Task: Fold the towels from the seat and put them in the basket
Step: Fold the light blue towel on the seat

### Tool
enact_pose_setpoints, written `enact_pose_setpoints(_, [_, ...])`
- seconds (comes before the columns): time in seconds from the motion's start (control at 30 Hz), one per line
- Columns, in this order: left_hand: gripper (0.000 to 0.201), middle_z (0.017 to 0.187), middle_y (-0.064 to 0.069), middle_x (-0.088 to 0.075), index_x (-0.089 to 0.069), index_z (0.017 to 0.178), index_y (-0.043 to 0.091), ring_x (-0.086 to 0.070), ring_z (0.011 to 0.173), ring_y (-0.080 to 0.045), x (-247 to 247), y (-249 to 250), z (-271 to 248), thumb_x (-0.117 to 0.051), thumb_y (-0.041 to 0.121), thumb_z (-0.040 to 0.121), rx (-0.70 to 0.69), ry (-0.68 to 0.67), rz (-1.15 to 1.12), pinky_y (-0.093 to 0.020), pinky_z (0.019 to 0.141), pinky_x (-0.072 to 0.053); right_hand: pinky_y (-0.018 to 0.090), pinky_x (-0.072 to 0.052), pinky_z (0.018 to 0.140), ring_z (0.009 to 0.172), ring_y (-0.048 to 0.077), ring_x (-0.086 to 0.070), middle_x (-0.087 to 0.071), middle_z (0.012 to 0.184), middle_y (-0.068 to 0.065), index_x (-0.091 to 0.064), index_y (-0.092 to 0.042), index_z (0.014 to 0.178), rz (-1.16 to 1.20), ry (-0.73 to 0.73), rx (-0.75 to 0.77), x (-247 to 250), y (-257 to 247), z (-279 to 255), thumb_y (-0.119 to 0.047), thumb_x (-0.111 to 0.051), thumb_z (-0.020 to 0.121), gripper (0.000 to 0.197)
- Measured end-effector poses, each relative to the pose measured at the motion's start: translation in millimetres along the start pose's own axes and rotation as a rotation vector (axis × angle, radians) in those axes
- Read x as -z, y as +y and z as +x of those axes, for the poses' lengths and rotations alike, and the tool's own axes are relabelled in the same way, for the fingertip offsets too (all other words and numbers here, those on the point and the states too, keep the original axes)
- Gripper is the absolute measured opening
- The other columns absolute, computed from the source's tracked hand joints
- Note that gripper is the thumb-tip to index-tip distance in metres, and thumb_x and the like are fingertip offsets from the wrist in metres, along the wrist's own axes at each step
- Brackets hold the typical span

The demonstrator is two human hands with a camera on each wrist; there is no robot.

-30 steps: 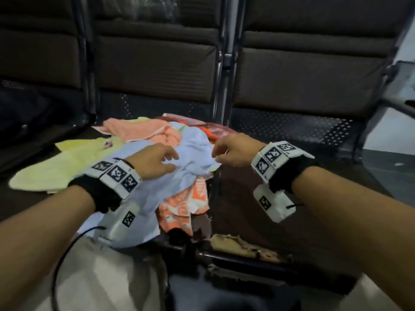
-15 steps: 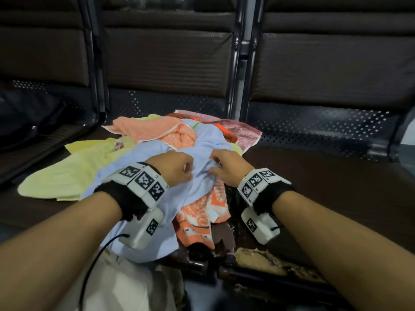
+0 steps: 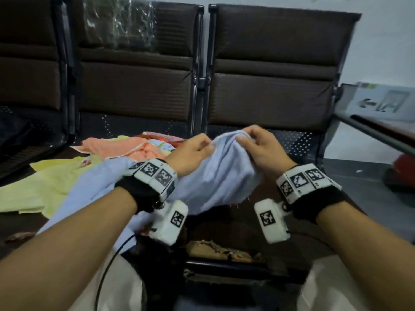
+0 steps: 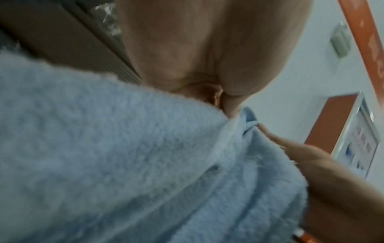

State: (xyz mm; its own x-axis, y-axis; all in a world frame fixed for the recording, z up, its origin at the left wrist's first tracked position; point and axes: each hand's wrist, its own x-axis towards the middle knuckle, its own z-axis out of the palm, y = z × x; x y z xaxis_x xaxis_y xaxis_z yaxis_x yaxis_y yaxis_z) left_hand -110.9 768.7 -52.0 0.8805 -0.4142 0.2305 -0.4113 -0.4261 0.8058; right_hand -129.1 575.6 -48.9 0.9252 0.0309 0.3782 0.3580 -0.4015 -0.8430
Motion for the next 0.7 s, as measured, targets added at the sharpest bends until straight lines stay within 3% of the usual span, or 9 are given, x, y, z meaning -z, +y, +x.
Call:
enact_pose_setpoints(0.17, [0.014,0.083,-0.001,-0.058,-0.057,0.086,0.018,-0.051,0.075,-0.010,-33.8,32.9,20.5,-0.049,0.020,0.097,-0.033,0.101,-0.341,-0.023,0.068,-0.043,0.022,-0.048,0.067,0.072,0.006,-0.057,-0.062,0.080,-0.004,-0.057,-0.021,0.084,0.097,0.208,0.014,31.9,-2.7,-0.7,-0.017,-0.058,0.093,0.010])
enact_pose_setpoints(0.3, [0.015,0.088,-0.005,-0.058,-0.056,0.098,0.009,-0.051,0.083,-0.014,-49.4,15.0,32.9,-0.046,0.021,0.098,0.007,0.093,-0.228,-0.029,0.076,-0.043,0.018,-0.048,0.061,0.065,0.001,-0.057,-0.062,0.076,-0.002,-0.058,-0.011,0.093,0.095,0.140,-0.047,33.5,12.6,-0.4,-0.012,-0.058,0.092,0.001])
enact_pose_setpoints(0.37, [0.015,0.087,-0.002,-0.055,-0.052,0.098,0.011,-0.049,0.086,-0.014,-53.3,-3.4,37.1,-0.046,0.024,0.098,0.062,0.065,-0.083,-0.030,0.077,-0.040,0.021,-0.046,0.060,0.066,0.005,-0.056,-0.060,0.073,0.000,-0.059,-0.007,0.103,0.049,0.030,-0.142,28.0,25.3,-0.7,-0.011,-0.058,0.092,0.012])
enact_pose_setpoints(0.5, [0.034,0.103,-0.006,-0.056,-0.045,0.112,0.009,-0.053,0.094,-0.019,-50.5,-39.3,34.3,-0.059,0.032,0.090,0.195,-0.148,0.222,-0.034,0.084,-0.044,0.032,-0.051,0.070,0.081,0.018,-0.060,-0.063,0.095,0.012,-0.054,-0.009,0.116,-0.047,-0.301,-0.395,17.2,52.4,-4.7,-0.015,-0.062,0.090,0.027])
enact_pose_setpoints(0.6, [0.064,0.127,-0.012,-0.044,-0.033,0.135,0.004,-0.047,0.116,-0.024,-52.1,-54.7,26.5,-0.065,0.027,0.085,0.204,-0.321,0.448,-0.031,0.095,-0.039,0.034,-0.057,0.069,0.078,0.022,-0.068,-0.069,0.088,0.010,-0.061,-0.008,0.101,-0.520,-0.564,-0.418,19.2,71.9,-10.6,-0.039,-0.065,0.086,0.035])
enact_pose_setpoints(0.63, [0.066,0.133,-0.012,-0.036,-0.032,0.137,0.006,-0.040,0.123,-0.025,-53.4,-57.5,22.9,-0.065,0.027,0.084,0.177,-0.326,0.528,-0.031,0.101,-0.036,0.033,-0.058,0.067,0.076,0.022,-0.069,-0.071,0.083,0.009,-0.065,-0.008,0.095,-0.648,-0.670,-0.420,20.3,76.6,-12.3,-0.049,-0.063,0.084,0.042])
enact_pose_setpoints(0.7, [0.056,0.127,-0.010,-0.032,-0.042,0.130,0.012,-0.032,0.122,-0.024,-55.0,-56.1,15.1,-0.066,0.026,0.082,0.054,-0.298,0.640,-0.034,0.104,-0.032,0.029,-0.057,0.062,0.070,0.019,-0.069,-0.071,0.073,0.003,-0.069,-0.009,0.085,-0.734,-0.844,-0.474,21.5,81.7,-14.8,-0.062,-0.062,0.078,0.054])
